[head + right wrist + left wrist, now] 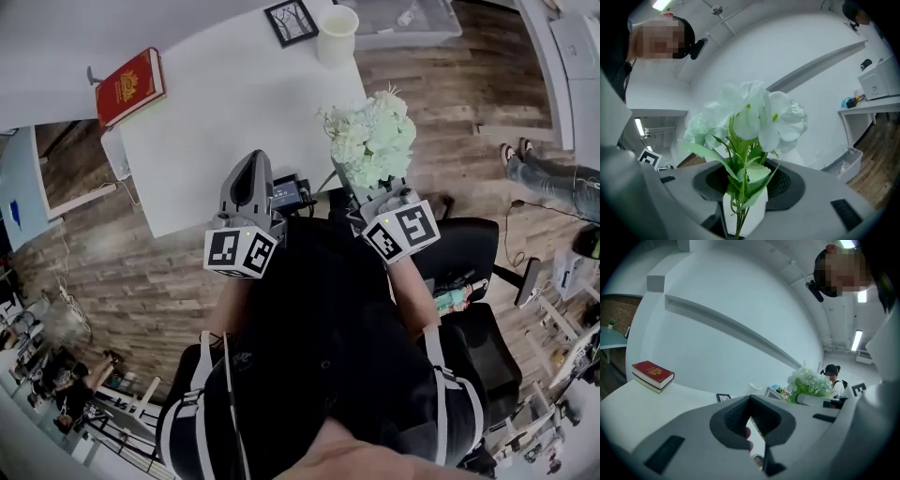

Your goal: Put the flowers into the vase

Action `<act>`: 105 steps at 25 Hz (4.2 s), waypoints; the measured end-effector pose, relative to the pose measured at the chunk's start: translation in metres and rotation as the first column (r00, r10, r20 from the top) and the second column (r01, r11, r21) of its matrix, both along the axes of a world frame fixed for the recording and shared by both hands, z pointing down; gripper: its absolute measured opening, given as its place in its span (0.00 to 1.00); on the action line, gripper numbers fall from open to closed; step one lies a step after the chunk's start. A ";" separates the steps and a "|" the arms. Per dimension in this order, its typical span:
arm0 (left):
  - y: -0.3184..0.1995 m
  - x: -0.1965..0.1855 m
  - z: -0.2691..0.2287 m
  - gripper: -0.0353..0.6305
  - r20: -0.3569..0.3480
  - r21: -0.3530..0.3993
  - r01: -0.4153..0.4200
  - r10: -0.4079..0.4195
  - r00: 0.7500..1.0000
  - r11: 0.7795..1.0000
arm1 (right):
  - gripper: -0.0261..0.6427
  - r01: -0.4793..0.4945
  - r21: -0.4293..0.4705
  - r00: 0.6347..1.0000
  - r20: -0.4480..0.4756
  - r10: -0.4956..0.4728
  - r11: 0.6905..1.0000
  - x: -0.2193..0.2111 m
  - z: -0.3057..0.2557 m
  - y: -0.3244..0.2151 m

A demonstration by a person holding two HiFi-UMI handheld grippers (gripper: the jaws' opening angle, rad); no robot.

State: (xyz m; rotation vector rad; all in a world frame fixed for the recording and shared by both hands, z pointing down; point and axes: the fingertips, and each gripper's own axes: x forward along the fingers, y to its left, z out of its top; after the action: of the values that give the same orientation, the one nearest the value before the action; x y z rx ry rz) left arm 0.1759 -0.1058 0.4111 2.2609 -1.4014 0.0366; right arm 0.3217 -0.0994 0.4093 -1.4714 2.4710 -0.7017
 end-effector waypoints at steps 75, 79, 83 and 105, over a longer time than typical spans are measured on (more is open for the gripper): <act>-0.062 0.048 0.024 0.12 -0.126 -0.078 0.138 -0.147 0.981 0.987 | 0.34 0.141 0.368 0.931 -0.365 0.003 0.919 0.032 -0.047 -0.257; -0.063 0.045 0.028 0.12 -0.129 -0.083 0.141 -0.150 0.980 0.987 | 0.34 0.160 0.349 0.922 -0.388 -0.013 0.923 0.027 -0.031 -0.255; -0.061 0.045 0.029 0.12 -0.133 -0.082 0.132 -0.142 0.981 0.988 | 0.34 0.155 0.328 0.913 -0.408 -0.008 0.932 0.024 -0.018 -0.255; -0.051 0.018 0.030 0.12 -0.139 -0.084 0.133 -0.144 0.980 0.988 | 0.34 0.128 0.272 0.866 -0.500 0.027 0.954 0.016 0.018 -0.253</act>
State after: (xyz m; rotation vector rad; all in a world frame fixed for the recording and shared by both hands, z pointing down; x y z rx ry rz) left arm 0.1936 -0.1565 0.4412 2.0569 -1.4515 -0.1162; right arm 0.3380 -0.3523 0.4269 -1.6256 2.8267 0.0808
